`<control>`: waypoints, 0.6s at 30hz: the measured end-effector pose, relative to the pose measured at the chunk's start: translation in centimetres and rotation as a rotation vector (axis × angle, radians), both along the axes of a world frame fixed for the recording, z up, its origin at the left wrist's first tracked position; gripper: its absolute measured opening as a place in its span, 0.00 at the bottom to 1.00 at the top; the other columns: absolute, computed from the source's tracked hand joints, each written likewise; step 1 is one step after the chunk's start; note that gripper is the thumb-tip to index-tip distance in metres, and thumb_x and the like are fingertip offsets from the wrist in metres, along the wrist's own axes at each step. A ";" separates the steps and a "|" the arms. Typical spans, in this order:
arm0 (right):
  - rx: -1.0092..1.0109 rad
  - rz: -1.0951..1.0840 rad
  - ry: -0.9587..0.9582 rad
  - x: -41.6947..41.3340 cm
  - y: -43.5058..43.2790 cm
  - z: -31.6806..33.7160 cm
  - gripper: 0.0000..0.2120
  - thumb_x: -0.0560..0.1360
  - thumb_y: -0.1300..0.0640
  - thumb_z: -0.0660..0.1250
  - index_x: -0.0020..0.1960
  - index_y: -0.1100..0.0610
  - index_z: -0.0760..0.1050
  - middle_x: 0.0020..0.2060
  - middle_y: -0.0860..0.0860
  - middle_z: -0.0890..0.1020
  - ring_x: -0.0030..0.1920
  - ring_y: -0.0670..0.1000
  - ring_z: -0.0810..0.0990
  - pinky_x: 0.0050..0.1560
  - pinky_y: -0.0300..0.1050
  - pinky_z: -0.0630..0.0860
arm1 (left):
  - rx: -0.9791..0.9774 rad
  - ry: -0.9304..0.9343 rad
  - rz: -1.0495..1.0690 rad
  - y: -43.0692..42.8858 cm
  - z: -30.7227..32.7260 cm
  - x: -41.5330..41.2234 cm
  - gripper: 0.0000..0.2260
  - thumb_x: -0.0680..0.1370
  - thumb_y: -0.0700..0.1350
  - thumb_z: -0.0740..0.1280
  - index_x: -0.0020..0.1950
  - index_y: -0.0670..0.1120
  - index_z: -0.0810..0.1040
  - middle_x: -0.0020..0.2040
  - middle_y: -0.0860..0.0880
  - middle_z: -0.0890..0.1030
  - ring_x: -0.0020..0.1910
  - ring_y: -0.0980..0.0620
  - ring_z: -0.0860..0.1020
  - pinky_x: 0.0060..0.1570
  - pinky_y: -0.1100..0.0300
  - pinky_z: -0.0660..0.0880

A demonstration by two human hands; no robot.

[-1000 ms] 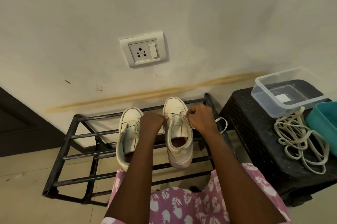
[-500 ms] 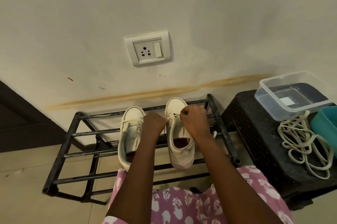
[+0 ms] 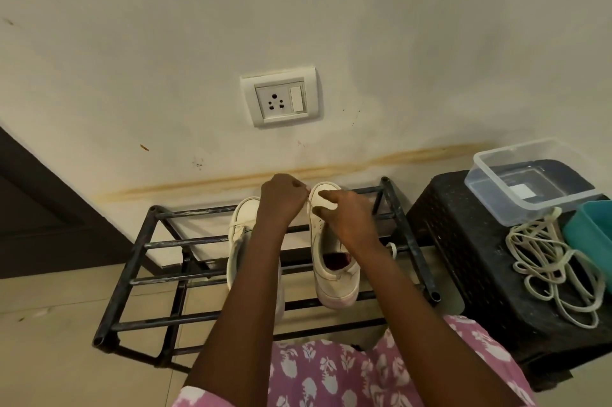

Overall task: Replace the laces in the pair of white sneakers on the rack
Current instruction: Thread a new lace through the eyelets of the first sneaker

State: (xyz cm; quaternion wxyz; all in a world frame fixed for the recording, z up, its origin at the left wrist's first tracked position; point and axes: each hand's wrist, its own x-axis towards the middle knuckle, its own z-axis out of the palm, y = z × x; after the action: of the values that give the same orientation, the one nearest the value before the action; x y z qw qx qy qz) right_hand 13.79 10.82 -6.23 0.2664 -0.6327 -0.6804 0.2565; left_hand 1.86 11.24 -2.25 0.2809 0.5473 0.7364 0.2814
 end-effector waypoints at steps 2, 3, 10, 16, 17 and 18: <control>-0.006 0.013 0.014 -1.1 -0.2 0.3 0.17 0.74 0.54 0.69 0.63 0.54 0.77 0.56 0.56 0.82 0.56 0.55 0.79 0.52 0.44 0.72 | -0.009 0.003 -0.049 -0.1 1.3 0.0 0.10 0.76 0.43 0.64 0.44 0.39 0.84 0.42 0.43 0.85 0.42 0.48 0.82 0.46 0.62 0.73; 0.004 0.030 -0.002 -1.5 -0.2 0.4 0.15 0.75 0.54 0.68 0.61 0.54 0.79 0.52 0.56 0.83 0.52 0.54 0.80 0.49 0.43 0.72 | -0.017 0.023 -0.064 -0.2 1.9 -0.1 0.10 0.76 0.43 0.65 0.45 0.39 0.84 0.42 0.43 0.85 0.42 0.47 0.82 0.46 0.62 0.73; 0.143 0.035 0.095 -2.1 -0.2 3.8 0.10 0.76 0.58 0.66 0.55 0.60 0.81 0.50 0.56 0.84 0.52 0.54 0.81 0.56 0.45 0.73 | -0.100 0.036 -0.071 -0.3 4.1 -2.1 0.09 0.78 0.37 0.60 0.48 0.35 0.79 0.48 0.39 0.83 0.40 0.45 0.82 0.48 0.54 0.80; 0.240 -0.015 0.338 -2.3 0.0 9.4 0.09 0.73 0.63 0.68 0.52 0.62 0.82 0.48 0.56 0.85 0.49 0.52 0.83 0.57 0.42 0.75 | -0.127 -0.097 -0.164 -1.0 6.0 -2.4 0.08 0.76 0.33 0.65 0.53 0.40 0.80 0.42 0.43 0.82 0.36 0.45 0.81 0.45 0.53 0.81; 0.261 -0.026 0.367 -2.4 -0.1 10.3 0.09 0.73 0.64 0.67 0.51 0.62 0.83 0.46 0.56 0.85 0.47 0.52 0.83 0.54 0.41 0.76 | -0.096 -0.153 -0.179 -1.1 6.4 -2.1 0.08 0.76 0.34 0.66 0.52 0.40 0.80 0.42 0.44 0.81 0.37 0.45 0.82 0.43 0.55 0.81; 0.275 -0.040 0.408 -2.6 -0.1 11.2 0.08 0.73 0.64 0.67 0.50 0.62 0.83 0.45 0.56 0.85 0.45 0.52 0.84 0.51 0.39 0.76 | -0.055 -0.213 -0.196 -1.1 6.7 -1.8 0.07 0.75 0.35 0.67 0.52 0.40 0.81 0.43 0.44 0.81 0.37 0.46 0.82 0.41 0.56 0.80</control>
State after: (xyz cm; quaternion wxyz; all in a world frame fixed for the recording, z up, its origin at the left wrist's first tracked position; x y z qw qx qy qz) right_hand 11.23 10.73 4.99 0.4869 -0.5390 -0.6283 0.2786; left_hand 0.03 10.13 4.43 0.3985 0.5759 0.6529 0.2886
